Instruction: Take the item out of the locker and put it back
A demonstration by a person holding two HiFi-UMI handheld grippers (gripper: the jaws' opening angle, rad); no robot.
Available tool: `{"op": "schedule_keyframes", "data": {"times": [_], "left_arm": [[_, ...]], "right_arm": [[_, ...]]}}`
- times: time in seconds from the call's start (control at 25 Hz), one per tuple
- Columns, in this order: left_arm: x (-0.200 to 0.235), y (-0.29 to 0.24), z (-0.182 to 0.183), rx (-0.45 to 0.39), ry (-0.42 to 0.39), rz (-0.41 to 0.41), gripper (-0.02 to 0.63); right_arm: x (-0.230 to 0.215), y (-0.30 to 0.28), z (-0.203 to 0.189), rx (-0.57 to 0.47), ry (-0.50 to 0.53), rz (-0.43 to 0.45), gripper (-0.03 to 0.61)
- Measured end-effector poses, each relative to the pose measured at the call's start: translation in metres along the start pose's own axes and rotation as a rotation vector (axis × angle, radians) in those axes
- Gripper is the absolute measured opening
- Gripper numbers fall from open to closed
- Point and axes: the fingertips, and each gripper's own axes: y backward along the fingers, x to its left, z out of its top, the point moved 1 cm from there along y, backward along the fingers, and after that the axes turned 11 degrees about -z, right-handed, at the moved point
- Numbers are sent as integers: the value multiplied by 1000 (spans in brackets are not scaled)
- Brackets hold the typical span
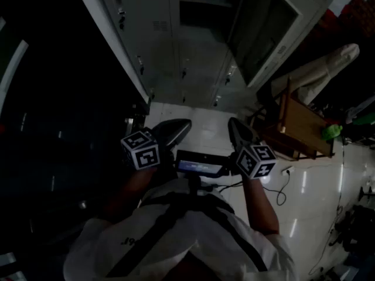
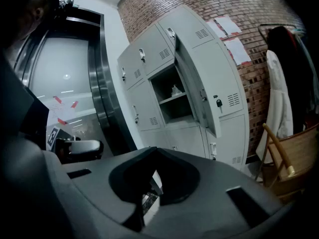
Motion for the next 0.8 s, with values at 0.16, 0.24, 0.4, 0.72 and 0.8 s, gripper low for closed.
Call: {"op": "schedule_keyframes", "data": {"times": [0.16, 0.24, 0.4, 0.72, 0.8], "left_arm": [[18, 4, 12, 2, 4, -7, 3], [32, 4, 21, 4, 2, -17, 3], [67, 7, 45, 18, -3, -49, 3], [137, 6, 119, 58, -25, -127, 2], [152, 6, 134, 74, -31, -151, 3]], "right_arm": [[11, -23, 5, 11, 12, 8, 6], [15, -40, 11, 6, 22, 6, 6], [22, -78, 28, -21, 34, -26, 6], [25, -151, 71, -63, 7, -163, 9], [24, -166, 80, -78, -3, -208, 12]]}}
